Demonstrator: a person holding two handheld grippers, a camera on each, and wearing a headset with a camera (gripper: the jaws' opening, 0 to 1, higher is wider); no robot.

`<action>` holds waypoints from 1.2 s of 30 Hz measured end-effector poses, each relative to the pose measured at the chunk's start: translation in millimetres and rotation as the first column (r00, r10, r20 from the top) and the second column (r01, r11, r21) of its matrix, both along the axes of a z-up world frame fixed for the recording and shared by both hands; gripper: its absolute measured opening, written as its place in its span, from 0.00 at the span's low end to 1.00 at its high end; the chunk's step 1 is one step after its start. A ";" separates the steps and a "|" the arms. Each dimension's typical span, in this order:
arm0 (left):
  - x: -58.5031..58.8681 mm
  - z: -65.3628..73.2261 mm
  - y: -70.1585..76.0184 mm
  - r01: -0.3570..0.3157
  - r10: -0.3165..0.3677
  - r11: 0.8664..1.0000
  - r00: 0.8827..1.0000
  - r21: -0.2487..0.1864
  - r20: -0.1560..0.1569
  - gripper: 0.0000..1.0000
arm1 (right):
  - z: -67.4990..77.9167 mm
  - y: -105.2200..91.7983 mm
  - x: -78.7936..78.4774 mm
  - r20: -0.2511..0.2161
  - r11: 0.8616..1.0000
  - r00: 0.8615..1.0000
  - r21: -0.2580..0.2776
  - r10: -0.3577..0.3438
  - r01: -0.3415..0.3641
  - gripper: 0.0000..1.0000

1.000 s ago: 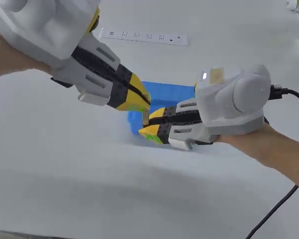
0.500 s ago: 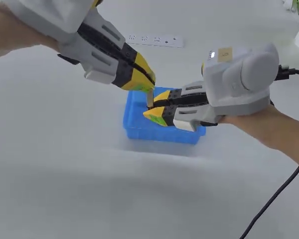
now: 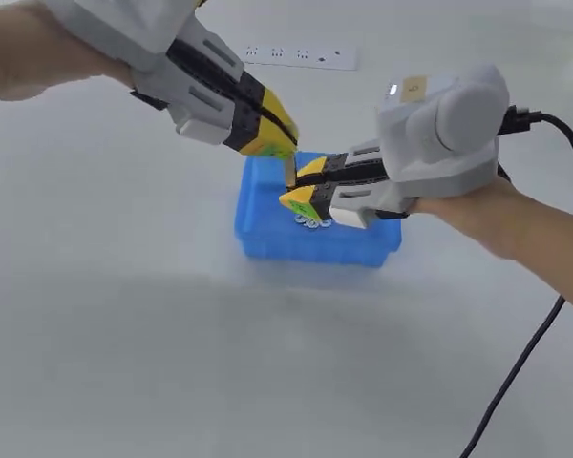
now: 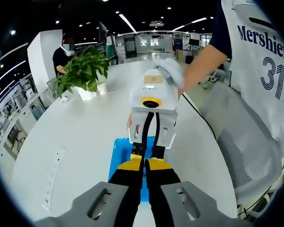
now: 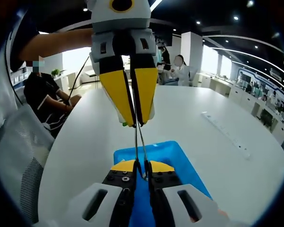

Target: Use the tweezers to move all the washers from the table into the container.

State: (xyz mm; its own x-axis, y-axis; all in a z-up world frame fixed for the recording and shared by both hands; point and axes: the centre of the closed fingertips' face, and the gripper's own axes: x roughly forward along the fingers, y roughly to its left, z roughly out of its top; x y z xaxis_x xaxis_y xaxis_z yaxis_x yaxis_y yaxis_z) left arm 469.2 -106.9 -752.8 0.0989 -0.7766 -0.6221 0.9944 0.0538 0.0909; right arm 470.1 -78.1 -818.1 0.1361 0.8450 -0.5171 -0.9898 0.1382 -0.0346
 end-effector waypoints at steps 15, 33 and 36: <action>4.7 -26.4 -1.9 -0.036 0.037 0.999 0.999 0.022 -0.038 0.06 | -28.6 -3.8 2.9 -0.051 0.999 0.999 -0.037 0.008 -0.010 0.10; 3.2 -25.8 0.1 -0.041 0.042 0.999 0.998 0.021 -0.040 0.06 | -28.7 -5.2 3.9 -0.052 0.999 0.999 -0.045 -0.008 0.005 0.12; 3.4 -24.1 -0.1 -0.041 0.042 0.999 0.999 0.021 -0.034 0.06 | -27.2 -5.0 4.3 -0.045 0.999 0.999 -0.047 -0.011 0.009 0.12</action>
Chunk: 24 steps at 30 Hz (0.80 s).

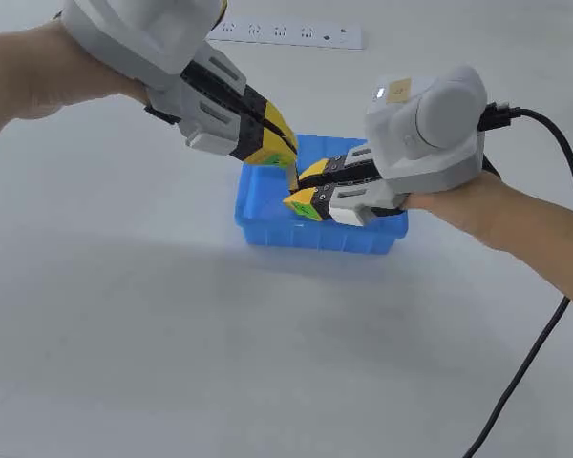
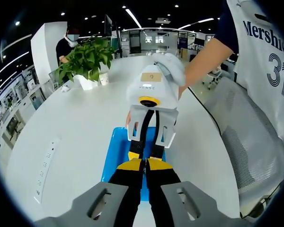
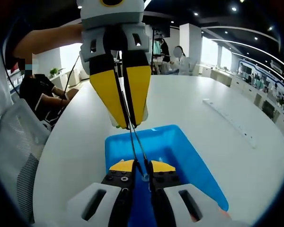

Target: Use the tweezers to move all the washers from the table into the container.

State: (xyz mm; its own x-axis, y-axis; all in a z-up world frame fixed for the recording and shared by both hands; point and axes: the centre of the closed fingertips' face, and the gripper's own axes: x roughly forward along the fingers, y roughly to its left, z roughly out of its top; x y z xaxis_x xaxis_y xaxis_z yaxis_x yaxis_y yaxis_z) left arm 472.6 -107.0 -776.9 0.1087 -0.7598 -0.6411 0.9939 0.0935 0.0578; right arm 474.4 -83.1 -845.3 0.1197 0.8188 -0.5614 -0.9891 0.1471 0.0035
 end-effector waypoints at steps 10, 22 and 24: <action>-5.0 7.2 -2.5 -0.002 0.002 1.000 1.000 0.000 0.022 0.06 | 6.3 -0.6 -0.1 0.014 1.000 1.000 0.002 -0.014 0.014 0.12; -17.1 35.9 -3.8 -0.002 0.003 1.000 0.998 -0.016 0.065 0.06 | 34.8 -2.8 -5.4 0.053 0.999 0.998 0.034 -0.024 0.022 0.12; -22.0 43.1 -5.3 0.004 -0.002 1.000 0.997 -0.022 0.076 0.06 | 43.5 -5.3 -9.9 0.062 0.999 0.998 0.039 -0.027 0.024 0.12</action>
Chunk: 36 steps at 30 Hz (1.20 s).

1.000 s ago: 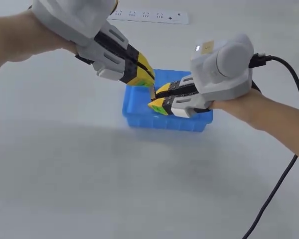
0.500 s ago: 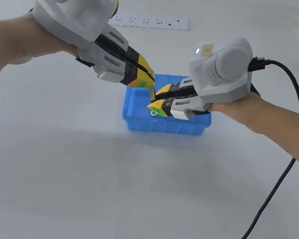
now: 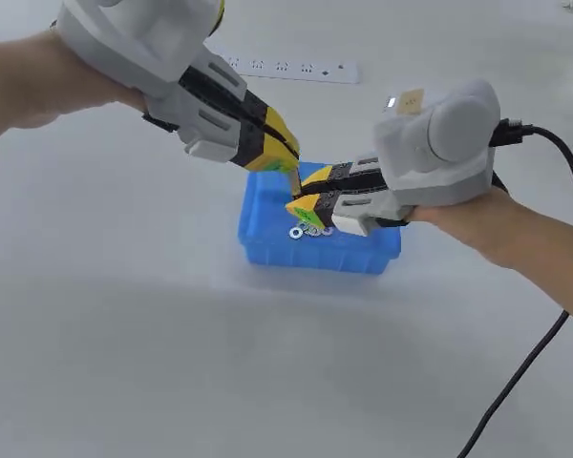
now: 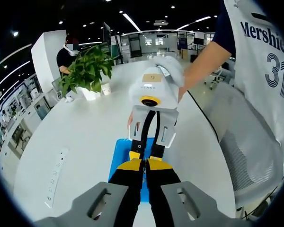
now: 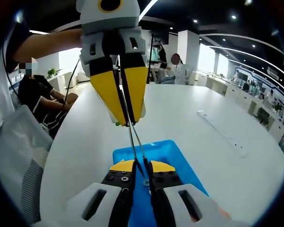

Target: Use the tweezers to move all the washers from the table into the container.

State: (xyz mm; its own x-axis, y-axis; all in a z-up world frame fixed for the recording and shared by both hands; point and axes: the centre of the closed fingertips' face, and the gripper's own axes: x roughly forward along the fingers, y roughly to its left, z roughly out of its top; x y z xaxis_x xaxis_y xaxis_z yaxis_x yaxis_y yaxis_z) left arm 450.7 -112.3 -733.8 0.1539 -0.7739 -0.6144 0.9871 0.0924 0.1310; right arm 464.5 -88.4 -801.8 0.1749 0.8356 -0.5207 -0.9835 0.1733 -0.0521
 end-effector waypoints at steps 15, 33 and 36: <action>-51.0 16.5 -9.1 0.061 -0.061 0.998 0.997 -0.017 0.040 0.06 | 24.1 -35.0 -51.7 0.086 0.998 0.996 -0.067 -0.008 0.014 0.09; -97.0 -63.2 0.9 -0.044 0.039 0.998 0.996 0.049 0.083 0.06 | -23.1 -55.1 -98.5 0.059 0.963 0.997 -0.265 0.059 -0.041 0.08; -93.5 -79.4 0.1 -0.080 0.076 0.994 0.995 0.069 0.063 0.06 | -39.3 -56.1 -95.8 0.061 0.946 0.996 -0.321 0.059 -0.036 0.07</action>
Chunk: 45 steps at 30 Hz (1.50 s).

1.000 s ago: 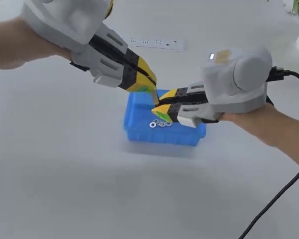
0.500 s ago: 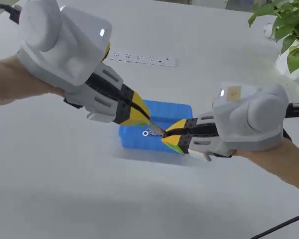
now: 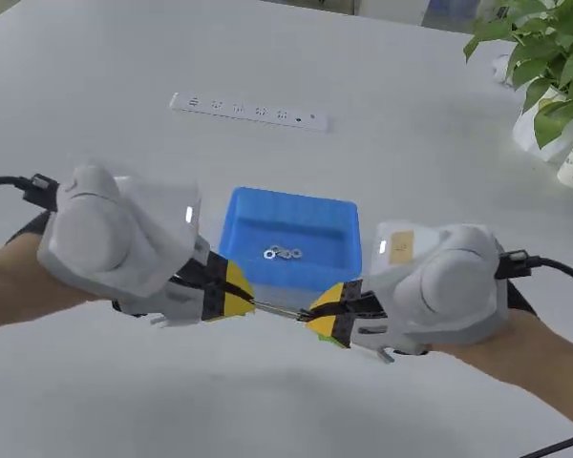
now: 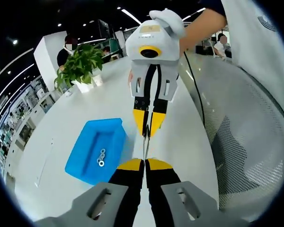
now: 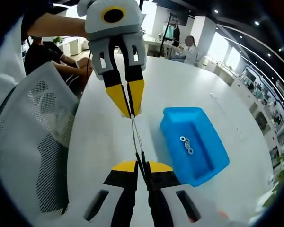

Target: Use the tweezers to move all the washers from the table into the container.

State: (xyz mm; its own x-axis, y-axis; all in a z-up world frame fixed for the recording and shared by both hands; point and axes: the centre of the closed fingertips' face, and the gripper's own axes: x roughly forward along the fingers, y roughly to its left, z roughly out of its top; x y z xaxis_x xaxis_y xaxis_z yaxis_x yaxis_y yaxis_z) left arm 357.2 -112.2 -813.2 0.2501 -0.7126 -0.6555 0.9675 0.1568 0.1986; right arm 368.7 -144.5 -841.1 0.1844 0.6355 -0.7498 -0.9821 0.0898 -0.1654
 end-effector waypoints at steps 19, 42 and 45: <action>24.2 -62.5 8.3 -0.047 0.057 0.997 0.982 0.059 -0.181 0.07 | -38.4 -1.1 20.2 -0.037 0.994 0.999 -0.110 -0.025 0.020 0.08; 23.8 -74.8 12.1 -0.066 0.093 0.989 0.973 0.131 -0.211 0.10 | -50.2 -2.7 16.0 -0.021 0.991 1.000 -0.134 0.015 -0.018 0.09; 23.8 -75.0 12.3 -0.071 0.098 0.988 0.973 0.135 -0.209 0.10 | -50.7 -2.9 16.3 -0.021 0.991 1.000 -0.135 0.018 -0.021 0.10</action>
State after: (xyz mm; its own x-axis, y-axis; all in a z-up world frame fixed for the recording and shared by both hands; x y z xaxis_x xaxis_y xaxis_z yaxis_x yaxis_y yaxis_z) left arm 381.0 -99.8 -888.2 0.1501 -0.6036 -0.7831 0.9738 0.2272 0.0115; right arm 385.0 -147.5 -891.7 0.1571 0.5309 -0.8328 -0.9867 0.0489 -0.1549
